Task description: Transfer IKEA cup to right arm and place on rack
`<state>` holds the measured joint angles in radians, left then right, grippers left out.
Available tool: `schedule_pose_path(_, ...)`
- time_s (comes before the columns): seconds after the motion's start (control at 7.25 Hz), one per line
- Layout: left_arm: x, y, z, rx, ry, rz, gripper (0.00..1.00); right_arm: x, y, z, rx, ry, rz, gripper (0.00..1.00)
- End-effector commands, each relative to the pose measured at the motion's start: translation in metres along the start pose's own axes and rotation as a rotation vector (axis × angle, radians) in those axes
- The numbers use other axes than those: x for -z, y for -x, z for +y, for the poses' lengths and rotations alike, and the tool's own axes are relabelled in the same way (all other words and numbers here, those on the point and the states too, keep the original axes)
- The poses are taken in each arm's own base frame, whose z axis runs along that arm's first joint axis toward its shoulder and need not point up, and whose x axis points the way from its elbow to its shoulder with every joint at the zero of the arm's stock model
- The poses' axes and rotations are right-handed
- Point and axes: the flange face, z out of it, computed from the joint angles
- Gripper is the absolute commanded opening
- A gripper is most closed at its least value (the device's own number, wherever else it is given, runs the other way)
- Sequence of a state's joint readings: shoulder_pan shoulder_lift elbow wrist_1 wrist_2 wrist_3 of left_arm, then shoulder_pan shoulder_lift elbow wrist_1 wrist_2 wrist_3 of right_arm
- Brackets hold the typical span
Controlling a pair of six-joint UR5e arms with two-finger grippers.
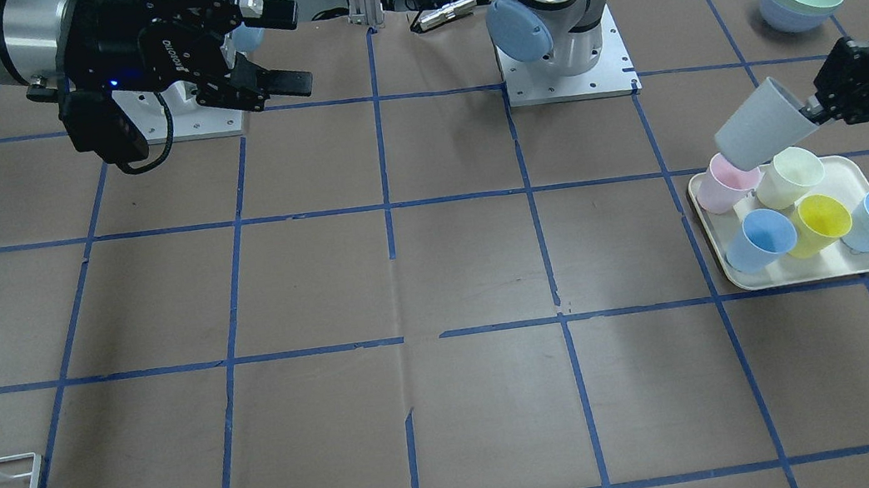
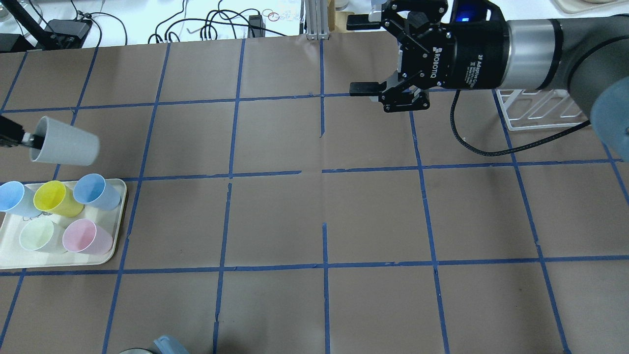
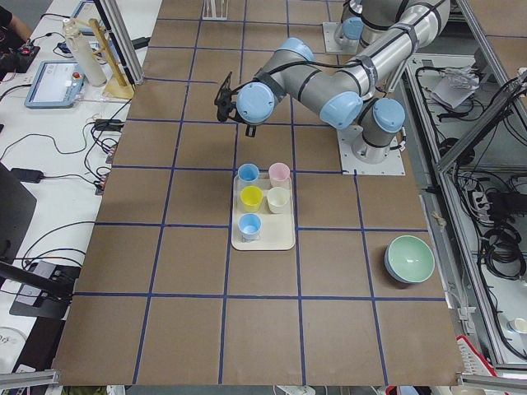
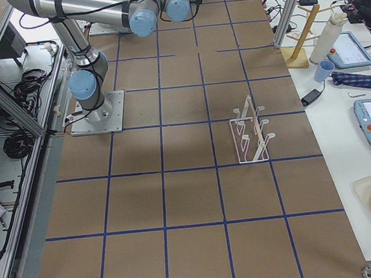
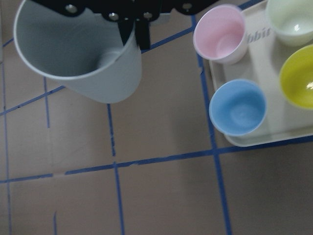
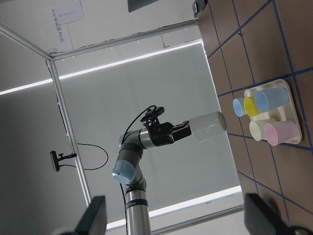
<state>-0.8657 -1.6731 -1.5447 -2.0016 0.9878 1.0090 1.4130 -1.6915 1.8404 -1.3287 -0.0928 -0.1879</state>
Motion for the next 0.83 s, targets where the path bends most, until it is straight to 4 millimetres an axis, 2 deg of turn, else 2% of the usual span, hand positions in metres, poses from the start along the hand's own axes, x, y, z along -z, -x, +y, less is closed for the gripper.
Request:
schedule_pose_path(0.0,-0.064,-0.071,-0.031,0.109,-0.072,0.253,0.00,-0.001,0.000,-0.014,0.010,-0.021,-0.109,1.00)
schedule_pose_path(0.14,-0.087,-0.101,-0.030,0.183,-0.075,0.381,0.00,-0.002,-0.001,-0.017,0.007,-0.022,-0.129,1.00)
schedule_pose_path(0.28,-0.103,-0.123,-0.028,0.236,-0.075,0.469,0.00,-0.006,-0.001,-0.015,0.004,-0.014,-0.129,1.00)
schedule_pose_path(0.41,-0.117,-0.136,-0.028,0.259,-0.056,0.511,0.00,-0.010,-0.008,-0.018,-0.005,-0.006,-0.126,1.00)
schedule_pose_path(0.55,-0.127,-0.156,-0.027,0.234,-0.028,0.514,0.00,-0.011,-0.019,-0.029,0.001,-0.008,-0.125,1.00)
schedule_pose_path(0.69,-0.132,-0.173,-0.030,0.220,-0.048,0.540,0.00,-0.012,-0.022,-0.032,0.040,-0.010,-0.125,1.00)
